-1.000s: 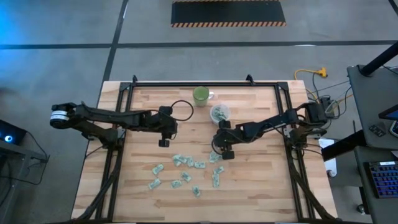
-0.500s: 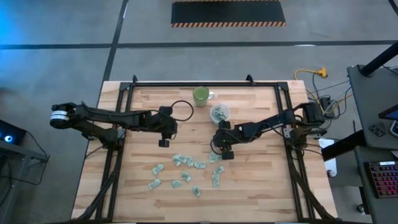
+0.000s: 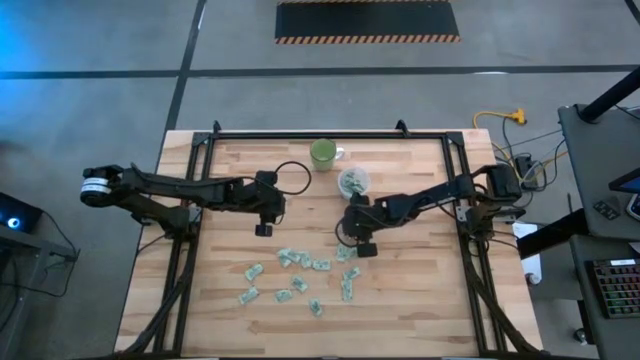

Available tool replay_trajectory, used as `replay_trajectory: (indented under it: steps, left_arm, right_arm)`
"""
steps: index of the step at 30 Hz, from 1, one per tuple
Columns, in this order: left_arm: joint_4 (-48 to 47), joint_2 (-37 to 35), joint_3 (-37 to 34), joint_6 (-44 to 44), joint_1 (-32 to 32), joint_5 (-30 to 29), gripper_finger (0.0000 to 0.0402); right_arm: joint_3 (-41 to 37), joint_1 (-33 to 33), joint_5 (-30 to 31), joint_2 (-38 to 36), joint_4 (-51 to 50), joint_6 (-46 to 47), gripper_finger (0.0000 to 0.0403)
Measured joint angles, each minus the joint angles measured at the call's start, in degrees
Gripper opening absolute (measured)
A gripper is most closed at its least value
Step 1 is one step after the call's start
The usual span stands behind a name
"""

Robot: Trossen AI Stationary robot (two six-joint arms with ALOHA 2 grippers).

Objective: Pick and place Stevia / Truvia into bins
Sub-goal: Put the stevia packet into the transparent container

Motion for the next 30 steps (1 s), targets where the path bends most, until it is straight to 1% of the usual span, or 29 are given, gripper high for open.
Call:
replay_trajectory:
  steps: [4,11,19,21,27,30]
  left_arm:
    - [0.1,0.0,0.0,0.0,0.0,0.0,0.0144]
    - [0.1,0.0,0.0,0.0,0.0,0.0,0.0144]
    - [0.9,0.0,0.0,0.0,0.0,0.0,0.0144]
    - [0.9,0.0,0.0,0.0,0.0,0.0,0.0144]
    - [0.9,0.0,0.0,0.0,0.0,0.1,0.0144]
    - [0.9,0.0,0.0,0.1,0.0,0.1,0.0144]
  right_arm:
    - [2.4,0.1,0.0,0.0,-3.9,0.0,0.0027]
    - [6.6,0.1,0.0,-0.4,-10.4,0.5,0.0027]
    - [10.9,0.1,0.8,-2.0,-14.2,0.0,0.0027]
    - [12.1,0.1,3.0,-2.1,-15.7,-0.8,0.0027]
    - [13.1,-0.2,16.2,-2.1,-16.6,-3.7,0.0027]
    - [13.2,-0.6,21.1,-2.1,-16.5,-4.1,0.0028]
